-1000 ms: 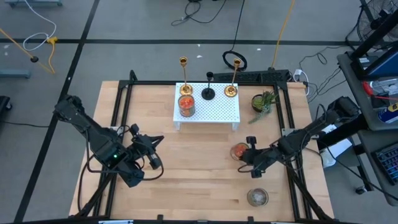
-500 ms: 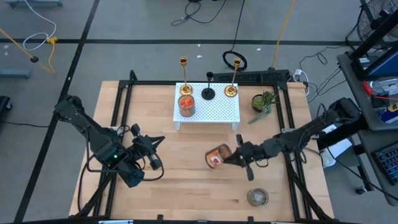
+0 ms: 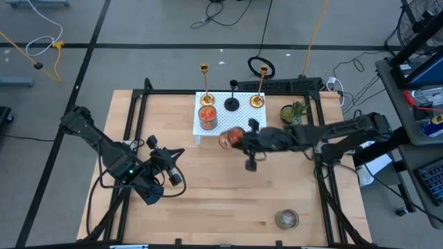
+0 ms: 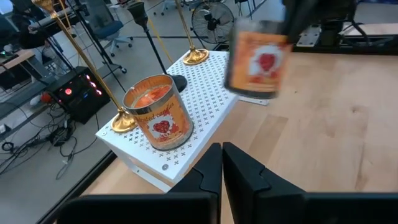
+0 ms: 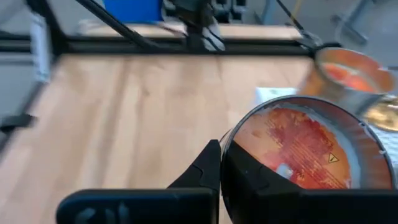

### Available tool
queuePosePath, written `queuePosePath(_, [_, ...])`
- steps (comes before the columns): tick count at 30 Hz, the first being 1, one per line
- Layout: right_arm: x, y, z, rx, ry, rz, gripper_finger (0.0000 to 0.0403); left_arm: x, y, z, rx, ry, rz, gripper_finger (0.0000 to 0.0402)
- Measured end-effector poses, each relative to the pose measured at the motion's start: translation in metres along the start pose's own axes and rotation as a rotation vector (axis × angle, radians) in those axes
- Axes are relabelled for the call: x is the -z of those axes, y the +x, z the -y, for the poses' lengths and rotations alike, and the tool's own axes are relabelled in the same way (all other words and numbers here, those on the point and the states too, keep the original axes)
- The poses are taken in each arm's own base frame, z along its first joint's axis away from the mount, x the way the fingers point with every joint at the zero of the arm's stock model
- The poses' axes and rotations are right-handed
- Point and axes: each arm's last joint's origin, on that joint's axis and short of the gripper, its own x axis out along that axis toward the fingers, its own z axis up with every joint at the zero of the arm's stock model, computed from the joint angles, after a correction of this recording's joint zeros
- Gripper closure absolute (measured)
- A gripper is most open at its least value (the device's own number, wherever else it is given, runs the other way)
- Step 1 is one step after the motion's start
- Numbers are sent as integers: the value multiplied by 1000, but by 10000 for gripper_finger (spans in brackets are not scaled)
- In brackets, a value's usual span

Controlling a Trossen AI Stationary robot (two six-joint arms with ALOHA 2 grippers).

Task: Pick & Place candle stick holders
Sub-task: Put the orange scented candle on the shelf aligned with the other black candle holder

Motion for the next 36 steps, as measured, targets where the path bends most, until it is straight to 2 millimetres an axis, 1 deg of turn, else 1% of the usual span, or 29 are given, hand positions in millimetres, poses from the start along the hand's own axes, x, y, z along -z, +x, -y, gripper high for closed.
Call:
queuePosePath(2, [-6, 8, 13, 41, -15, -37, 402, 0, 1, -1, -5, -2, -2, 375])
queuePosePath(5, [-5, 18, 31, 96, -18, -109, 402, -1, 2, -1, -8, -4, -4, 372])
queuePosePath(9, [-1, 24, 50, 73, 5, -157, 402, 0, 2, -1, 1, 2, -13, 378])
queuePosePath(14, [0, 25, 66, 41, -26, -167, 400, 0, 2, 0, 16, 4, -29, 396])
queuePosePath(17, [1, 25, 72, 9, -55, -170, 399, 0, 2, 0, 17, 4, -29, 397])
queuePosePath(20, [2, 24, 79, 7, -92, -186, 399, 0, 2, 0, 17, 4, -29, 384])
queuePosePath(24, [4, 24, 84, -76, -150, -186, 398, 0, 2, 0, 17, 4, -29, 374])
queuePosePath(28, [3, 24, 85, -95, -197, -180, 397, 0, 2, 0, 17, 4, -29, 382])
queuePosePath(32, [4, 24, 90, -80, -196, -177, 395, 0, 2, 0, 17, 3, -29, 397])
queuePosePath(36, [4, 24, 94, -64, -182, -176, 381, 0, 2, 0, 17, 3, -29, 392])
